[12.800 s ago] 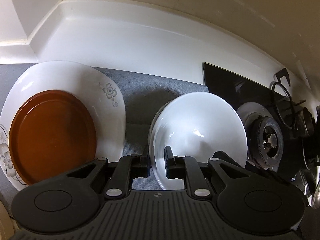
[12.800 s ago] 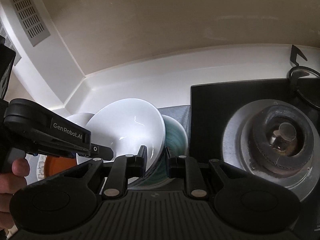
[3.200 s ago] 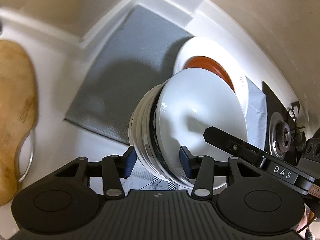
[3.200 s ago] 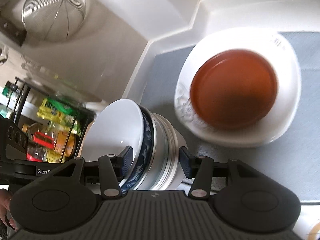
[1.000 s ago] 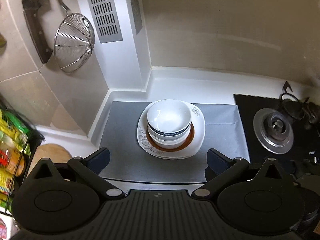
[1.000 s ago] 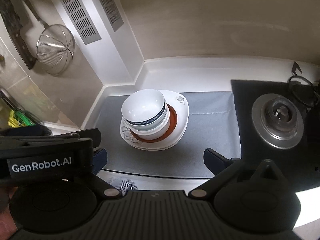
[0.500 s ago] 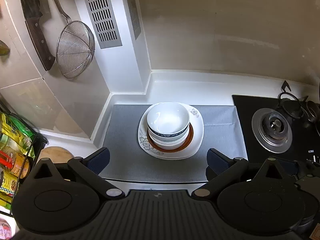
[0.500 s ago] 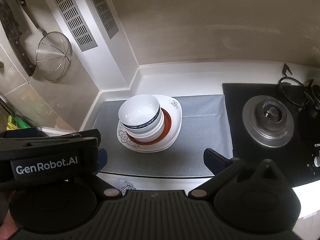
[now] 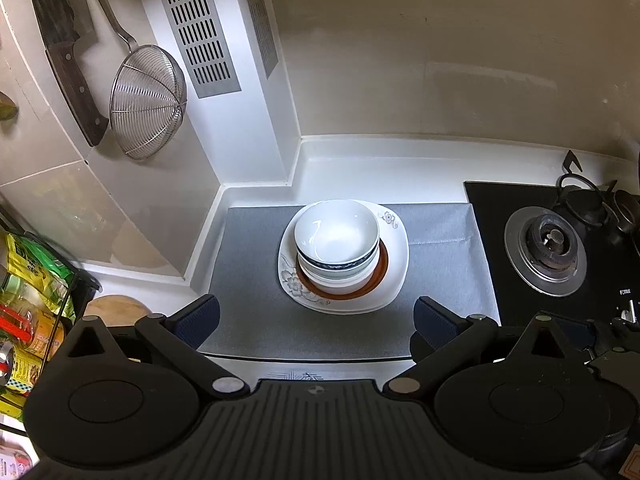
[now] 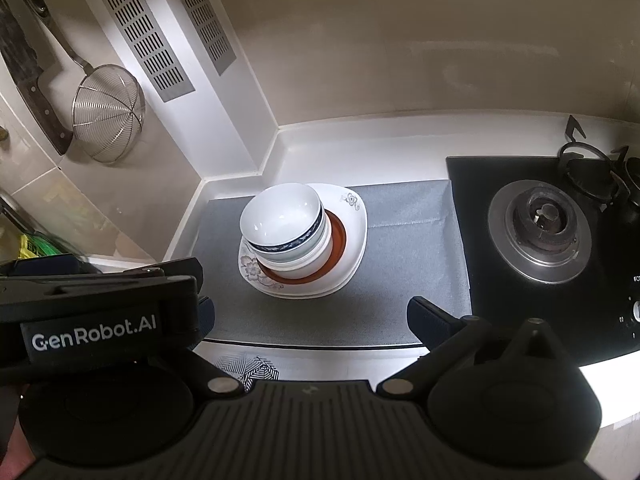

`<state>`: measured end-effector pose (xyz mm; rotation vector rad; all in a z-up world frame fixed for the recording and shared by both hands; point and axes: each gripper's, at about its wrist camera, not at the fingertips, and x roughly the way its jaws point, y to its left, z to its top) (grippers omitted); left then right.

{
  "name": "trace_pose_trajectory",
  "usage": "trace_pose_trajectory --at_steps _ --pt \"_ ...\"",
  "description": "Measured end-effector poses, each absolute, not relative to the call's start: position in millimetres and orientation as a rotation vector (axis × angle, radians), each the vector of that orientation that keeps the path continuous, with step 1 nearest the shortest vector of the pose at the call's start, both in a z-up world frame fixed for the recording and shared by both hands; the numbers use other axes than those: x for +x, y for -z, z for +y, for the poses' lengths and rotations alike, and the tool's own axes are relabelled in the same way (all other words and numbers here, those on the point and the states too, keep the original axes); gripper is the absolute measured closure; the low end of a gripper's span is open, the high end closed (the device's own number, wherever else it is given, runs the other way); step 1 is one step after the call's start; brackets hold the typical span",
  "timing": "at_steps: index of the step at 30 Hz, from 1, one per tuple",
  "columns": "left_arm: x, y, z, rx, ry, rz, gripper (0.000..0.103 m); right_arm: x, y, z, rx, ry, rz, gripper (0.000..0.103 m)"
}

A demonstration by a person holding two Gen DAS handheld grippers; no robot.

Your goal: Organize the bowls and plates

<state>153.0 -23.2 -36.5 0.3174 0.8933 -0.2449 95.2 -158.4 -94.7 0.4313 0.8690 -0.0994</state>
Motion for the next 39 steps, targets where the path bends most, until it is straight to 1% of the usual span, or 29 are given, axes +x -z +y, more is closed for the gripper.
trace_pose_trajectory --at_steps 39 --pt "155.8 40.3 -20.8 0.336 0.239 0.909 0.000 101.2 99.6 -149.8 0.427 0.088 0.888 0.001"
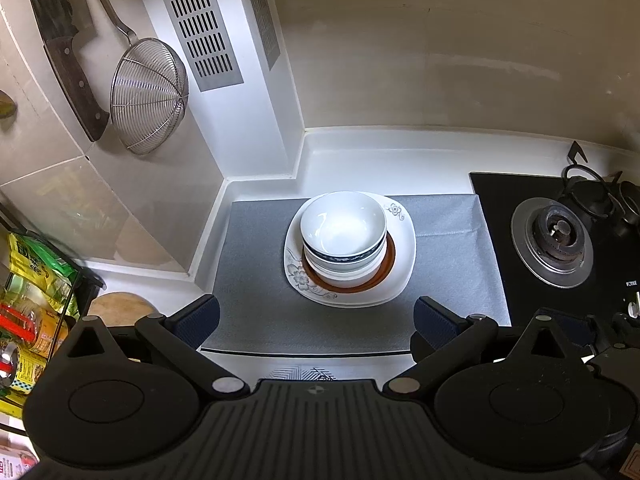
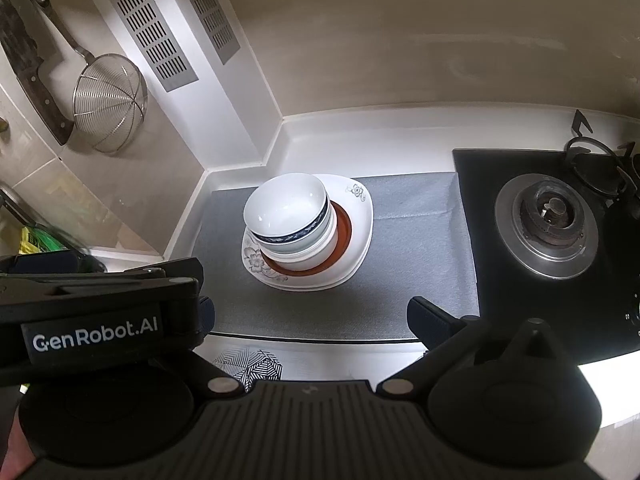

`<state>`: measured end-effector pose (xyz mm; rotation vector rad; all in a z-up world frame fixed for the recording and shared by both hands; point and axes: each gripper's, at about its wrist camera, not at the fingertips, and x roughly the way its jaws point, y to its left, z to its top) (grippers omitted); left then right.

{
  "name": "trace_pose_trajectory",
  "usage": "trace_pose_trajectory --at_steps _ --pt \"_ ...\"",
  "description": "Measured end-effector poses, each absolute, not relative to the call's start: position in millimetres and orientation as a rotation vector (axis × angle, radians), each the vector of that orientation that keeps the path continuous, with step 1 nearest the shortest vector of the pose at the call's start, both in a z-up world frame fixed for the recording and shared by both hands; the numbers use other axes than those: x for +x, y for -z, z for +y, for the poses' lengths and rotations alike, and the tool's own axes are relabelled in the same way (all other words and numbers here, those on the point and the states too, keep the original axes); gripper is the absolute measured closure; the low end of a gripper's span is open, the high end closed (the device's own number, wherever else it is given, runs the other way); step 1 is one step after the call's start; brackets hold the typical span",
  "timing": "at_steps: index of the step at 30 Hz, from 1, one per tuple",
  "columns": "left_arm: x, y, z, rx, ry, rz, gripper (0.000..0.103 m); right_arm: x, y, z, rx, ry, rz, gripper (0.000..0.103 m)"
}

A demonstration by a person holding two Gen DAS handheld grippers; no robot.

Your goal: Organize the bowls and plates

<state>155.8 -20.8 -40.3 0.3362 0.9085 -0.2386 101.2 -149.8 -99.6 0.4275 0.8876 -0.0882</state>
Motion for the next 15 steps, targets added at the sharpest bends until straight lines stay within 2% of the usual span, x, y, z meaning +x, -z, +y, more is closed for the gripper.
trace_pose_trajectory --at_steps 15 --pt "164.2 44.8 -11.8 0.336 0.261 0.917 0.000 108.7 101.1 -142.4 0.406 0.096 0.898 0.001"
